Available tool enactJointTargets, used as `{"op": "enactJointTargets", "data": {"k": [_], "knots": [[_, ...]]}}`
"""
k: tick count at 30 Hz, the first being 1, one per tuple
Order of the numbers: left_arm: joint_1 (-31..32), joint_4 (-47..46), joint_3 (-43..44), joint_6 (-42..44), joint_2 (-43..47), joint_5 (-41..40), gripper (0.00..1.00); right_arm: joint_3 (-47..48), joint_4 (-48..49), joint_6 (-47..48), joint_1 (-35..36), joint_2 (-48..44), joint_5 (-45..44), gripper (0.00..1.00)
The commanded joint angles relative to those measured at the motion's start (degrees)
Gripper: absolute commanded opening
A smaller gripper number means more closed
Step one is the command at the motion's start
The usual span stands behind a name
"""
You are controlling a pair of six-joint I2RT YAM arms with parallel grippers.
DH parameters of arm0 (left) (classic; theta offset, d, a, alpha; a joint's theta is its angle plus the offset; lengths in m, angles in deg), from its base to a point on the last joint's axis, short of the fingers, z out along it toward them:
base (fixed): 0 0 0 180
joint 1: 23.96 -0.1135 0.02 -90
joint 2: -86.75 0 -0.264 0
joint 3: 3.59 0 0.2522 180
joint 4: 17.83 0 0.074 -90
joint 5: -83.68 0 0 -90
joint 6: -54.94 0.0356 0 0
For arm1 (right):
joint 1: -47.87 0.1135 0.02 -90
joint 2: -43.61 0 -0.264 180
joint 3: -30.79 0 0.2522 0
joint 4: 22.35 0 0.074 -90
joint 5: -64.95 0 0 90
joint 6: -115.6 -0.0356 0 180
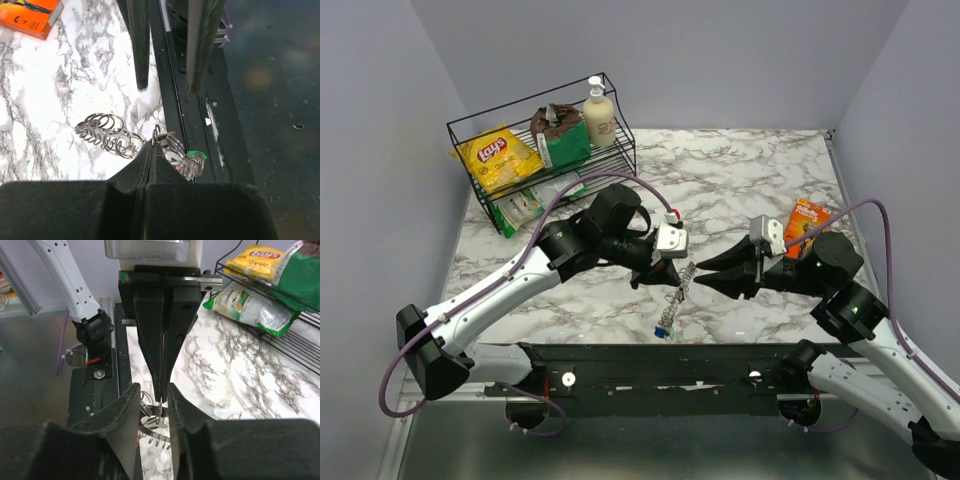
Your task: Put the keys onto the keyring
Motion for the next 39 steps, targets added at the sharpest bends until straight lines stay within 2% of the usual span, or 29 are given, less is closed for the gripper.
{"op": "enactJointTargets", "data": {"k": [1, 9, 15, 21, 24, 25, 31, 39], "knots": [[0.32, -17.22, -5.42, -6.55, 5.64, -2.87, 0.0, -1.06, 2.11, -0.62, 0.1, -1.54, -3.28, 0.4], [0.06, -39.08, -15.54, -14.64, 11.18, -4.1, 0.0, -2.03, 2.29, -1.23, 0.1, -2.24, -2.49, 0.4], [-0.12, -51.05, -21.96, -17.72, 14.69, -4.1, 0.0, -2.64, 2.2, -1.23, 0.1, -3.47, -3.53, 0.4], [-0.21, -55.38, -24.78, -18.08, 16.28, -4.01, 0.0, -2.82, 2.12, -1.23, 0.01, -4.09, -4.77, 0.4], [-0.21, -56.87, -25.57, -18.34, 16.89, -3.84, 0.0, -2.82, 1.94, -1.23, 0.1, -4.0, -4.86, 0.36], [-0.21, -56.96, -25.66, -18.34, 17.24, -3.75, 0.0, -2.91, 1.94, -1.23, 0.1, -3.83, -4.77, 0.33], [-0.29, -57.67, -26.01, -18.25, 17.51, -2.61, 0.0, -2.99, 1.94, -1.23, 0.09, -3.39, -4.94, 0.27], [-0.29, -58.37, -26.19, -18.78, 17.24, -0.94, 0.0, -2.56, 2.03, -1.23, 0.18, -2.6, -5.91, 0.25]]}}
